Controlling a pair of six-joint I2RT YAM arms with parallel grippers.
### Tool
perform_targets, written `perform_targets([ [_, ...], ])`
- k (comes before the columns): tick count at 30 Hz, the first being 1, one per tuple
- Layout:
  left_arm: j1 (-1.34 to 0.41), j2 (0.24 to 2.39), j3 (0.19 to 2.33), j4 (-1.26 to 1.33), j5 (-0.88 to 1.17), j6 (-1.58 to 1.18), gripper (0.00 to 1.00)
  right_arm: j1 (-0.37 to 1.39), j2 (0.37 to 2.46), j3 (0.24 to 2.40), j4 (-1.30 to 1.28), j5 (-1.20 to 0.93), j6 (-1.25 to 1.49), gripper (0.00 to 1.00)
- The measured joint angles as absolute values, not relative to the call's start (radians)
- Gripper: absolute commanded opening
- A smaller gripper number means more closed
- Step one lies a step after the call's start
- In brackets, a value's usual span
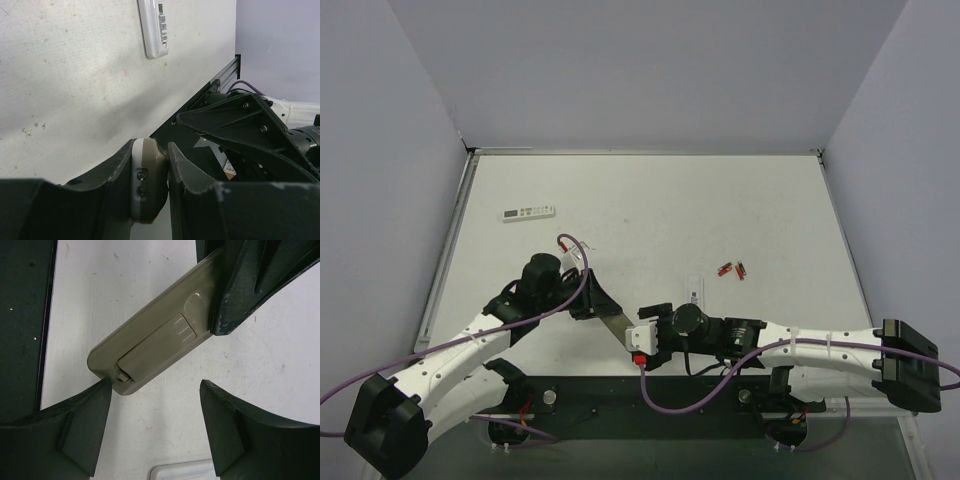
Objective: Load the batteries into the remote control
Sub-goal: Remove the battery cover from the remote control.
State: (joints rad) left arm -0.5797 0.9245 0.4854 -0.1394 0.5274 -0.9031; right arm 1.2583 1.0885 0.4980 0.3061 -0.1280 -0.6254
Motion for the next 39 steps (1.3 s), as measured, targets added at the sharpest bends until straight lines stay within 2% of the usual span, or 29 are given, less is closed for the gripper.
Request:
perform_targets([
  [23,-0.598,0.925,0.502,-0.152,0.487,-0.874,0.0,1.258,1.108,0.519,0.318,-0.118,-0.645,0.59],
  [30,-0.601,0.925,0.51,-0.157,0.473,-0.867,0.0,1.259,1.113,0.517,0.334,-0.098,-0.653,0.51],
  [39,-0.599,0.946,0.516,-0.148,0.446,-0.862,0.0,1.272,1.113,0.464,0.427,-0.038,-0.689,0.47],
])
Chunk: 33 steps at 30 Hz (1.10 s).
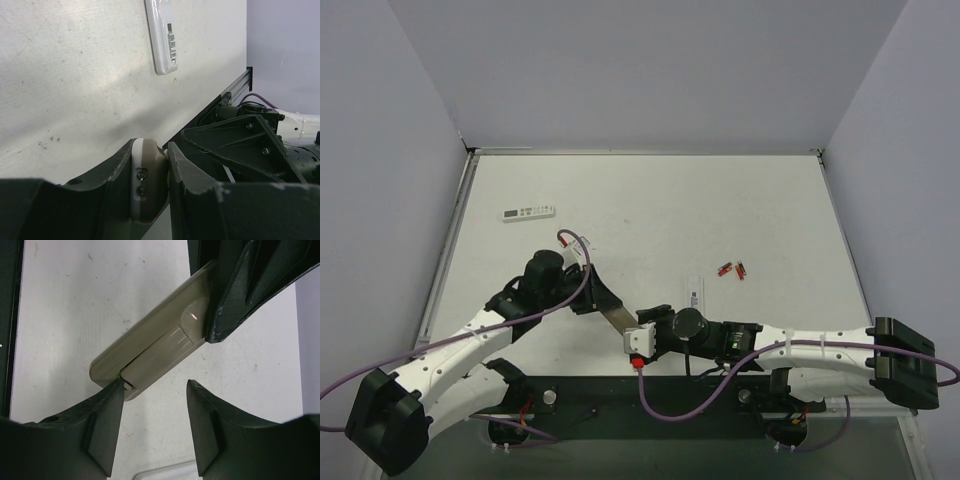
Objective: Load the batteries into the remote control
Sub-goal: Remove the battery cover from the remote control.
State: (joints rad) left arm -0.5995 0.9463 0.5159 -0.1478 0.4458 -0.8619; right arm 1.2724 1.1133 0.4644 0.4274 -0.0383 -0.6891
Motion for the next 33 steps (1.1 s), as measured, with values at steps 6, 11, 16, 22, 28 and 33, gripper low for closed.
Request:
perform_targets([
  [6,-0.594,0.978,0.524,-0.142,0.426,-0.861,0.0,1.272,1.119,0.437,0.483,-0.001,-0.72,0.45],
  [11,-0.588,1.025,0.524,-0.149,0.391,-0.851,0.0,1.272,1.14,0.426,0.51,0.03,-0.743,0.45],
  [16,-0.586,1.042,0.524,-0.168,0.358,-0.84,0.0,1.264,1.16,0.422,0.529,0.051,-0.754,0.45],
  [22,-0.567,1.058,0.495,-0.165,0.354,-0.845,0.0,1.231,1.172,0.417,0.587,0.084,-0.741,0.45],
  [28,-0.561,1.159,0.483,-0.105,0.36,-0.861,0.0,1.224,1.177,0.381,0.632,0.107,-0.683,0.46],
  [33,-0.556,1.179,0.502,-0.087,0.336,-0.848,0.0,1.192,1.162,0.37,0.575,0.096,-0.566,0.49],
])
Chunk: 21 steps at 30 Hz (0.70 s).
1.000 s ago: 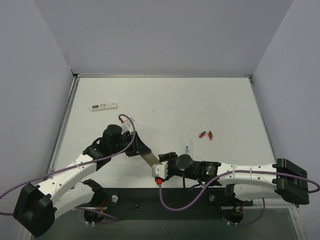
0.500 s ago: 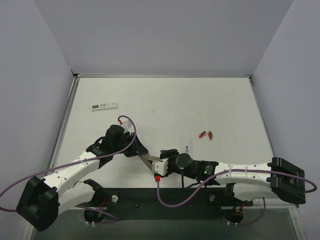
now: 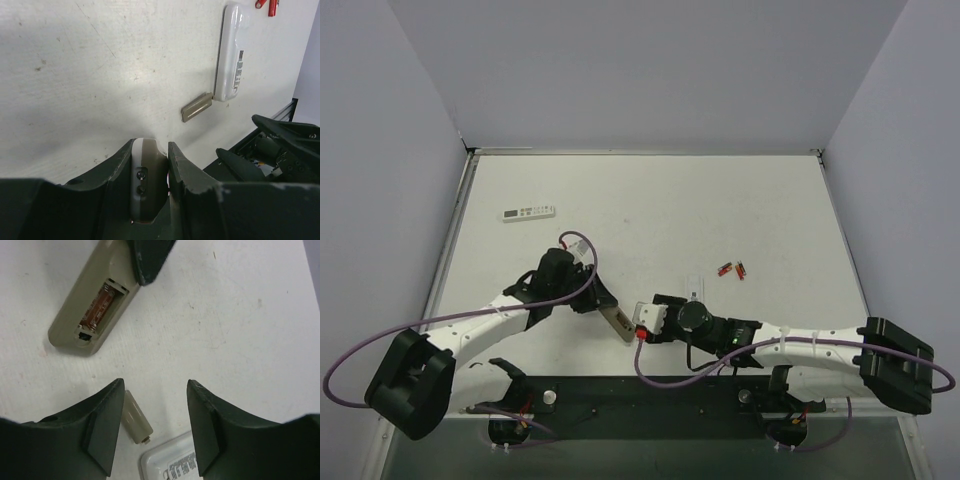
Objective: Load the batteries into the remote control
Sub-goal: Remove the battery cover from the remote control, then adjust the remote control.
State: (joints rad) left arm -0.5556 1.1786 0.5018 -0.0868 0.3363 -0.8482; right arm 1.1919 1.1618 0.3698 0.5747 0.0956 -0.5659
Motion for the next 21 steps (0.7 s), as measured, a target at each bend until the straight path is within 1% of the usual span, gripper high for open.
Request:
perform_targets([
  [1,-0.554,1.176,0.504,-0.086,0.326,-0.843,0.0,1.172,1.148,0.374,0.539,0.085,-0.517,0.52],
  [2,-0.552,1.171,0.504,-0.084,0.317,-0.836,0.0,1.155,1.137,0.379,0.514,0.079,-0.481,0.58],
  [4,-0.55,1.151,0.499,-0.075,0.301,-0.824,0.0,1.108,1.114,0.409,0.437,0.044,-0.368,0.65],
  [5,-0.55,1.134,0.485,-0.051,0.291,-0.817,0.0,1.089,1.105,0.434,0.395,0.023,-0.305,0.74],
  [8,-0.545,1.072,0.423,0.014,0.284,-0.818,0.0,1.054,1.102,0.514,0.321,-0.041,-0.147,0.89],
  [11,-0.543,1.033,0.377,0.062,0.289,-0.841,0.0,1.054,1.108,0.564,0.308,-0.107,-0.027,0.94],
  [13,-0.542,1.015,0.358,0.092,0.293,-0.862,0.0,1.055,1.133,0.585,0.308,-0.147,0.03,0.95],
  [19,-0.542,0.958,0.347,0.149,0.316,-0.925,0.0,1.055,1.276,0.616,0.302,-0.203,0.108,0.96],
  [21,-0.542,0.937,0.347,0.164,0.324,-0.941,0.0,1.056,1.308,0.616,0.302,-0.215,0.116,0.93],
])
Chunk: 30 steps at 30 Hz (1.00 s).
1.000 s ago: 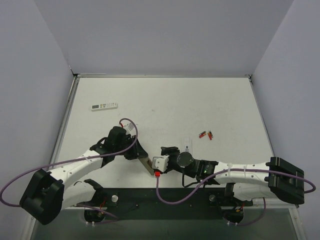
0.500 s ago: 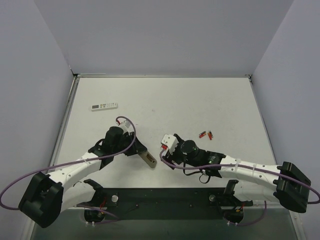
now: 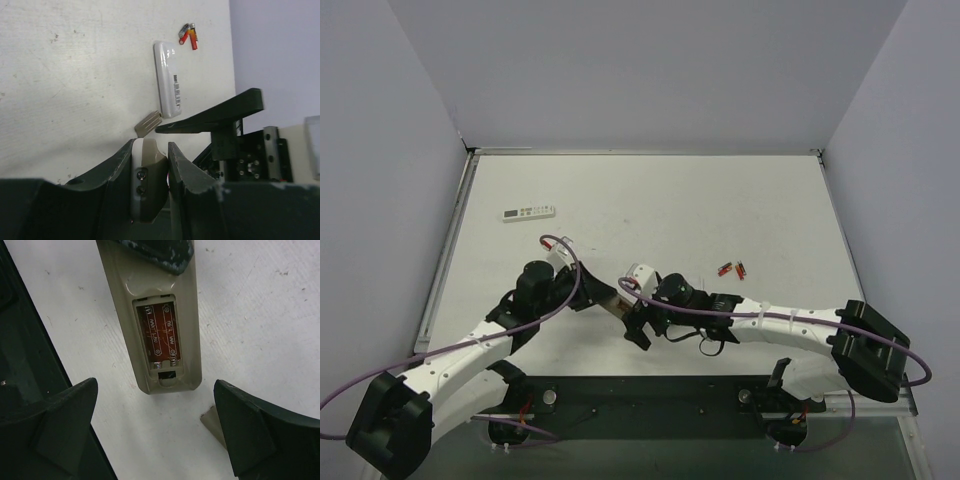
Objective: Load the batteries into the remote control
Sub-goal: Adjust the remote control.
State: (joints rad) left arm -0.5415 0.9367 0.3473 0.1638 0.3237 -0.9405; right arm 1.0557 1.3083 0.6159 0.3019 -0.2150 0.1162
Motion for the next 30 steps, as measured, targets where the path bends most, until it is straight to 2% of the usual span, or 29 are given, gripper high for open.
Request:
perform_targets([
  [1,-0.542,0.928,0.347,0.171,0.327,-0.947,0.0,1.057,1.321,0.616,0.302,-0.219,0.117,0.91],
  [4,-0.542,0.908,0.347,0.185,0.338,-0.966,0.0,1.068,1.341,0.616,0.302,-0.22,0.118,0.77],
  [5,-0.542,0.905,0.347,0.188,0.342,-0.97,0.0,1.073,1.343,0.616,0.303,-0.218,0.112,0.65],
  [7,-0.542,0.904,0.347,0.192,0.355,-0.979,0.0,1.083,1.343,0.617,0.306,-0.204,0.099,0.53],
  [8,-0.541,0.904,0.347,0.191,0.361,-0.984,0.0,1.084,1.343,0.617,0.304,-0.193,0.093,0.41],
  [10,-0.54,0.903,0.346,0.192,0.368,-0.988,0.0,1.082,1.343,0.617,0.302,-0.172,0.081,0.28],
  [11,-0.54,0.902,0.345,0.193,0.369,-0.989,0.0,1.083,1.343,0.617,0.3,-0.166,0.078,0.15],
  [13,-0.539,0.899,0.342,0.196,0.371,-0.99,0.0,1.088,1.343,0.617,0.299,-0.157,0.072,0.03],
  [14,-0.539,0.897,0.341,0.196,0.371,-0.991,0.06,1.092,1.343,0.617,0.299,-0.151,0.07,0.0],
  [17,-0.539,0.883,0.332,0.202,0.369,-0.994,0.23,1.105,1.343,0.617,0.301,-0.13,0.071,0.0],
  [18,-0.539,0.873,0.324,0.207,0.365,-0.997,0.38,1.109,1.342,0.617,0.303,-0.122,0.074,0.0],
  [20,-0.539,0.847,0.302,0.222,0.352,-1.016,0.5,1.12,1.339,0.617,0.304,-0.107,0.079,0.0],
  [21,-0.541,0.831,0.286,0.241,0.339,-1.032,0.6,1.126,1.338,0.619,0.307,-0.101,0.086,0.0],
  [24,-0.557,0.766,0.233,0.295,0.277,-1.09,0.76,1.155,1.338,0.641,0.313,-0.088,0.115,0.0],
  [30,-0.644,0.627,0.171,0.334,0.087,-1.151,0.78,1.201,1.339,0.701,0.341,-0.033,0.177,0.0],
])
